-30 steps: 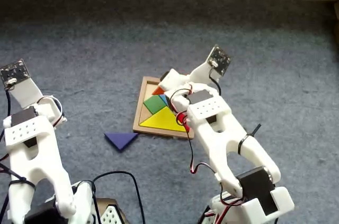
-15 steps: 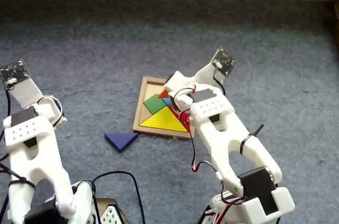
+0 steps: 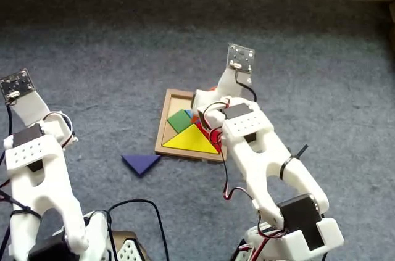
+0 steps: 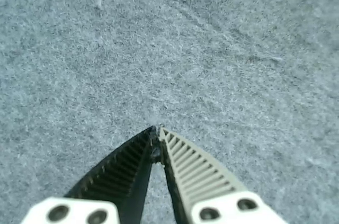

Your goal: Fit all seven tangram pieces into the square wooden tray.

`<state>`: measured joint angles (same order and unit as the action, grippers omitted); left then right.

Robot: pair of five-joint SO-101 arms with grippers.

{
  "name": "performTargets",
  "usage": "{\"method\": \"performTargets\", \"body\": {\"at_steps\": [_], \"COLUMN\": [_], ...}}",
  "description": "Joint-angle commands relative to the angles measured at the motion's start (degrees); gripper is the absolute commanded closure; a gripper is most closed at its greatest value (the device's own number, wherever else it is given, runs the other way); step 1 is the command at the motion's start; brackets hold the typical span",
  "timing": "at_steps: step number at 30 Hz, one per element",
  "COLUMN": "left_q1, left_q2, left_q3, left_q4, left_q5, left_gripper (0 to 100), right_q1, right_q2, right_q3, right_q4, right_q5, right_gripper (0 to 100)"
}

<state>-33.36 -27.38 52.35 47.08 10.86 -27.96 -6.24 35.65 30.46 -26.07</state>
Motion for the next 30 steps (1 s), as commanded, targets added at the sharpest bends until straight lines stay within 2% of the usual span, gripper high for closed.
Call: {"method": "performTargets", "body": {"at_steps": [1, 3, 9, 15, 21, 26, 30], "left_q1": [1.01, 1.01, 1.01, 1.01, 1.01, 1.01, 1.01], "left_q2": [-1.36, -1.36, -1.36, -1.36, -1.36, -1.36, -1.36], "left_q3": [-0.40, -0.40, -0.40, -0.40, -0.40, -0.40, -0.40], "left_q4": [-0.88, -0.88, -0.88, -0.88, -0.88, -0.88, -0.88], "left_q5": [0.09, 0.09, 0.09, 0.09, 0.09, 0.09, 0.09], "left_gripper": [99, 99, 99, 99, 99, 99, 99], "right_q1": [0.84, 0.84, 0.57, 0.57, 0.57, -0.66, -1.89], "right_q2": [-0.22, -0.22, -0.22, -0.57, -0.48, -0.22, -0.22], "right_q3": [-0.92, -0.92, -0.57, -0.48, -1.10, -1.10, -1.10], "right_q4": [-0.31, -0.13, 0.04, 0.22, 8.04, 8.75, 8.75], "right_q5": [5.63, 6.59, 6.59, 6.68, 7.12, 18.64, 24.18], "right_gripper": [99.1, 97.1, 80.5, 80.4, 80.4, 80.4, 80.4]}}
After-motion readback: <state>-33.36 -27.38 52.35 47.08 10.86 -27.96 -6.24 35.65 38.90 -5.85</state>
